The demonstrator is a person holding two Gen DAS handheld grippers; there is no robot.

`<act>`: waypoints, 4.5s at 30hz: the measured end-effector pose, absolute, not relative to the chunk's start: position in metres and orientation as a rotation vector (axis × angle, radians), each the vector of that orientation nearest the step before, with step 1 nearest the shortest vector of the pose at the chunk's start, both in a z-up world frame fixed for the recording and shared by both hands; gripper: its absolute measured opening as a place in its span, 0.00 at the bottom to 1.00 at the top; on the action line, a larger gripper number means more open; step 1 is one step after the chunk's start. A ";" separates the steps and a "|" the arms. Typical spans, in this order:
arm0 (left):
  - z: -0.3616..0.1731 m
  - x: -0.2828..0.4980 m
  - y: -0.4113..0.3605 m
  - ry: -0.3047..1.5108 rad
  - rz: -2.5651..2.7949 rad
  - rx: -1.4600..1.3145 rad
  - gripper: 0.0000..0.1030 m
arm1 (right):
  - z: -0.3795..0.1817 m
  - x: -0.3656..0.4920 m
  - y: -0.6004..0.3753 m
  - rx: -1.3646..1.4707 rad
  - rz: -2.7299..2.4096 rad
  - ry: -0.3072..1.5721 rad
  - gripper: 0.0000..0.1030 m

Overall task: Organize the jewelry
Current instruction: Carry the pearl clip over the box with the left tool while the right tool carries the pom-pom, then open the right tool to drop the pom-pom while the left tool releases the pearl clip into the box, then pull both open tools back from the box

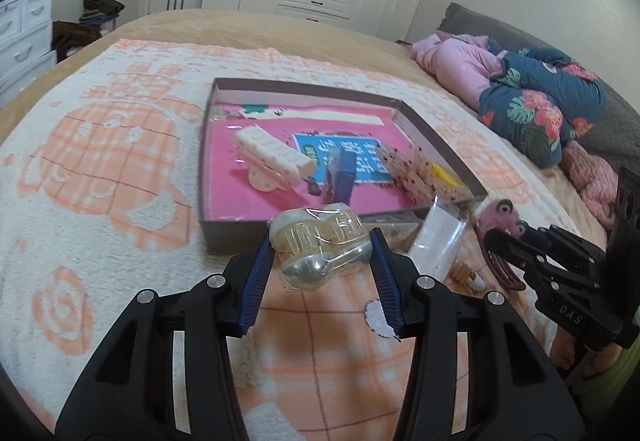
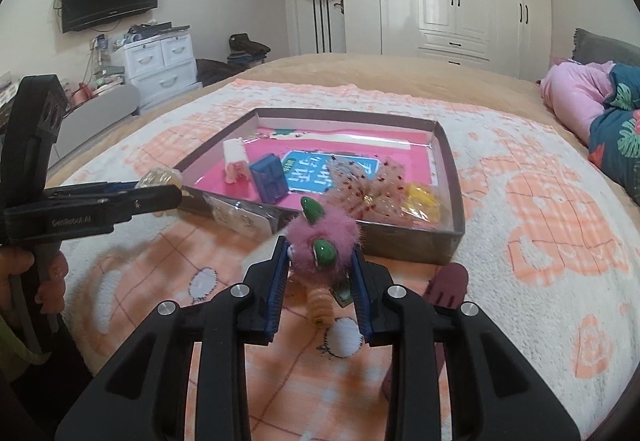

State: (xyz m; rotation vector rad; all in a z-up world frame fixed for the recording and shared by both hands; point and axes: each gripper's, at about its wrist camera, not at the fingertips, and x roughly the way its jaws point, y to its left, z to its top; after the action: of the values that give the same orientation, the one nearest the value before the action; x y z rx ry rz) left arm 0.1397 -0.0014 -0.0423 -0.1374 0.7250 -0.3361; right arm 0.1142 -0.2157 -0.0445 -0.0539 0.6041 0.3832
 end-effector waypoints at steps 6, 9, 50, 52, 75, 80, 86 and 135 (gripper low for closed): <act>-0.035 0.140 0.009 0.697 -0.311 -0.146 0.38 | -0.039 0.116 -0.207 -0.065 0.400 0.589 0.27; -0.033 0.141 0.012 0.689 -0.303 -0.155 0.38 | -0.037 0.118 -0.203 -0.074 0.407 0.583 0.27; -0.046 0.214 0.005 0.705 -0.219 -0.086 0.38 | -0.021 0.216 -0.213 -0.079 0.315 0.562 0.27; -0.049 0.216 0.004 0.713 -0.219 -0.085 0.38 | -0.023 0.221 -0.212 -0.087 0.307 0.570 0.27; -0.058 0.230 -0.009 0.728 -0.244 -0.065 0.38 | -0.051 0.269 -0.212 -0.086 0.288 0.729 0.27; -0.060 0.231 -0.009 0.730 -0.245 -0.075 0.38 | -0.055 0.273 -0.213 -0.073 0.287 0.747 0.28; -0.060 0.231 -0.007 0.731 -0.243 -0.087 0.38 | -0.058 0.273 -0.217 -0.051 0.289 0.758 0.31; -0.021 0.177 0.002 0.616 -0.265 -0.149 0.89 | -0.013 0.189 -0.249 0.055 0.268 0.607 0.71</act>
State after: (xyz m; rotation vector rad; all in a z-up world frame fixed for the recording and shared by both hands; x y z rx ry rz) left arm 0.1773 0.0018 -0.0210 -0.1492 0.6155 -0.2654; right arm 0.1892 -0.2490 -0.0131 0.0550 0.6065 0.2683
